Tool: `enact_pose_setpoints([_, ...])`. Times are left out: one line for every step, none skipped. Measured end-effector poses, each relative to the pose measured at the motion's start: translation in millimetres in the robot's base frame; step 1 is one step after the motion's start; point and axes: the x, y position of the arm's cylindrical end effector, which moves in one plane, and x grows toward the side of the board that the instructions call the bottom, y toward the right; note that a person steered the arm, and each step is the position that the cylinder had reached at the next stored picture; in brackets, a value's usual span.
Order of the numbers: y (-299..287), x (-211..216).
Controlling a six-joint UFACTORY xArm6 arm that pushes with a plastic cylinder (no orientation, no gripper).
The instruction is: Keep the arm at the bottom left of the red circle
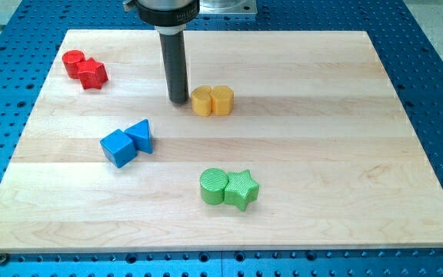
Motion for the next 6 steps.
enact_pose_setpoints([-2.2,0.0])
enact_pose_setpoints([-2.8,0.0])
enact_pose_setpoints([-2.8,0.0])
enact_pose_setpoints([-4.0,2.1])
enact_pose_setpoints([-4.1,2.1])
enact_pose_setpoints([-4.4,2.3])
